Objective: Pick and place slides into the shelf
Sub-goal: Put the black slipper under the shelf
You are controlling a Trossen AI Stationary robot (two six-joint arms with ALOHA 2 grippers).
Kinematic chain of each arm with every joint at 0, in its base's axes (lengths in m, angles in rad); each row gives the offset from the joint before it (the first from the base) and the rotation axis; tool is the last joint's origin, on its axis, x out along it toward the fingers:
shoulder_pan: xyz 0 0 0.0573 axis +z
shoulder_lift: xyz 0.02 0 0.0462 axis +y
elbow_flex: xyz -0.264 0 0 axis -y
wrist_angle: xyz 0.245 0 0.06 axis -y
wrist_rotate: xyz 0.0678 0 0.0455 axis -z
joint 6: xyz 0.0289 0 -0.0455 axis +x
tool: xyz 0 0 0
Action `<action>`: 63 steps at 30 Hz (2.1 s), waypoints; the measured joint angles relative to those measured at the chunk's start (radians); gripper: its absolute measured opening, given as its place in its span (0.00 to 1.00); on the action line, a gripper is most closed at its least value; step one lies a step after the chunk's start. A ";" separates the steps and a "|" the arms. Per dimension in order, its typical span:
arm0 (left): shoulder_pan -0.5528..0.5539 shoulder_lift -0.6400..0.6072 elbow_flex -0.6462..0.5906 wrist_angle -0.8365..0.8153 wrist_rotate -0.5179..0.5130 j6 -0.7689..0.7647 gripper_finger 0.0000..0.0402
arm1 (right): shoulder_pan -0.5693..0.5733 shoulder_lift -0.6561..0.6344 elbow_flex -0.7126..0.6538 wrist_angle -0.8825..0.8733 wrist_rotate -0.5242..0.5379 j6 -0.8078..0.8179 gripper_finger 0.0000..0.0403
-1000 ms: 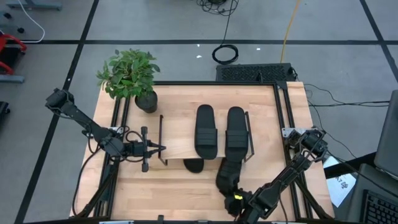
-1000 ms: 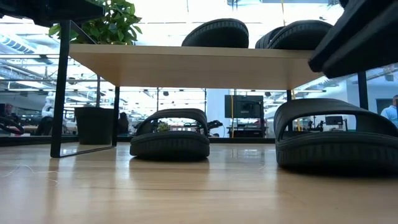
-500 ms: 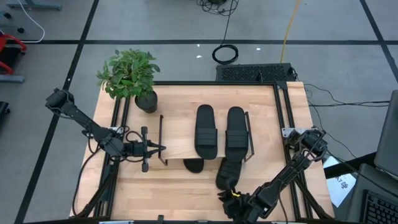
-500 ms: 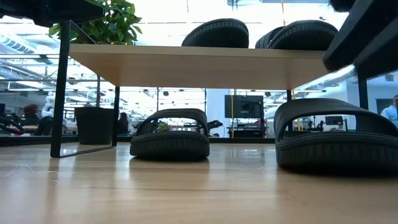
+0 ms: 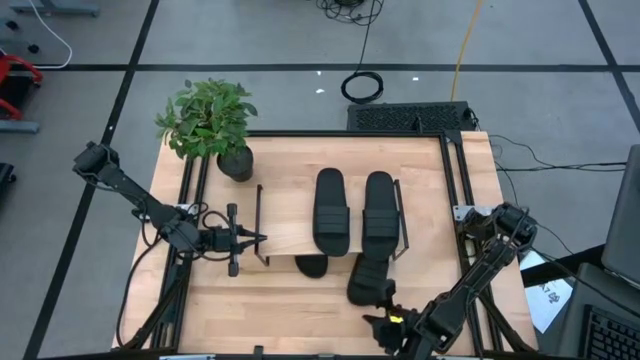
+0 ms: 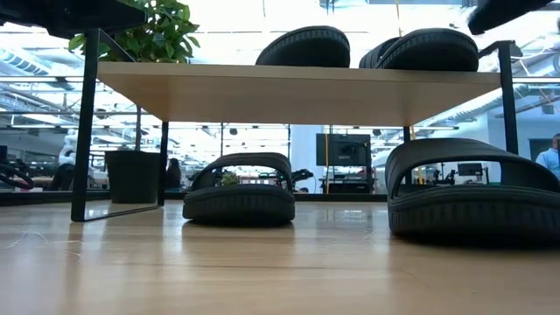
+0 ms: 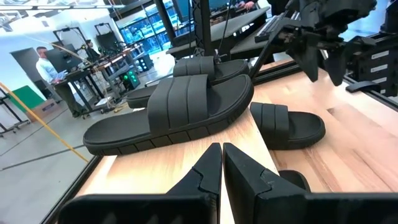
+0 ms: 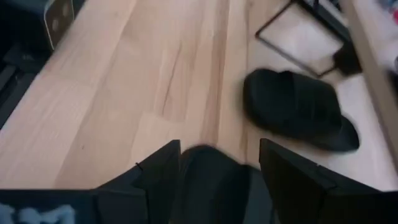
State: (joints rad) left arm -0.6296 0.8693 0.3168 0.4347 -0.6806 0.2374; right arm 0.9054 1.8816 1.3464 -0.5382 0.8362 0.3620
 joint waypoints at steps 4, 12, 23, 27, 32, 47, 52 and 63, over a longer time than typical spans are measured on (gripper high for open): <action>0.000 0.000 0.000 -0.015 0.000 0.011 0.05 | -0.006 0.016 0.001 -0.059 0.000 0.083 0.54; 0.002 0.000 0.000 -0.030 -0.001 0.012 0.05 | -0.028 0.083 0.001 -0.101 0.091 0.179 0.53; 0.002 0.000 0.000 -0.050 -0.001 0.003 0.05 | -0.027 0.144 0.001 -0.120 0.159 0.228 0.53; 0.002 0.000 0.000 -0.049 -0.001 0.002 0.05 | -0.028 0.147 0.000 -0.241 0.158 0.348 0.53; 0.002 0.000 0.000 -0.049 -0.001 -0.003 0.05 | -0.036 0.147 0.000 -0.334 0.134 0.448 0.48; 0.002 0.000 0.000 -0.050 -0.002 0.003 0.05 | -0.068 0.245 0.002 -0.442 0.119 0.578 0.42; 0.002 0.000 0.000 -0.050 -0.002 0.003 0.05 | -0.074 0.245 0.002 -0.460 0.117 0.557 0.26; 0.002 0.000 0.000 -0.068 -0.002 -0.008 0.05 | -0.061 0.243 -0.001 -0.321 0.085 0.314 0.03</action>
State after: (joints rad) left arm -0.6277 0.8695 0.3168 0.3665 -0.6823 0.2298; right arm 0.8448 2.1242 1.3453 -0.8592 0.9212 0.6755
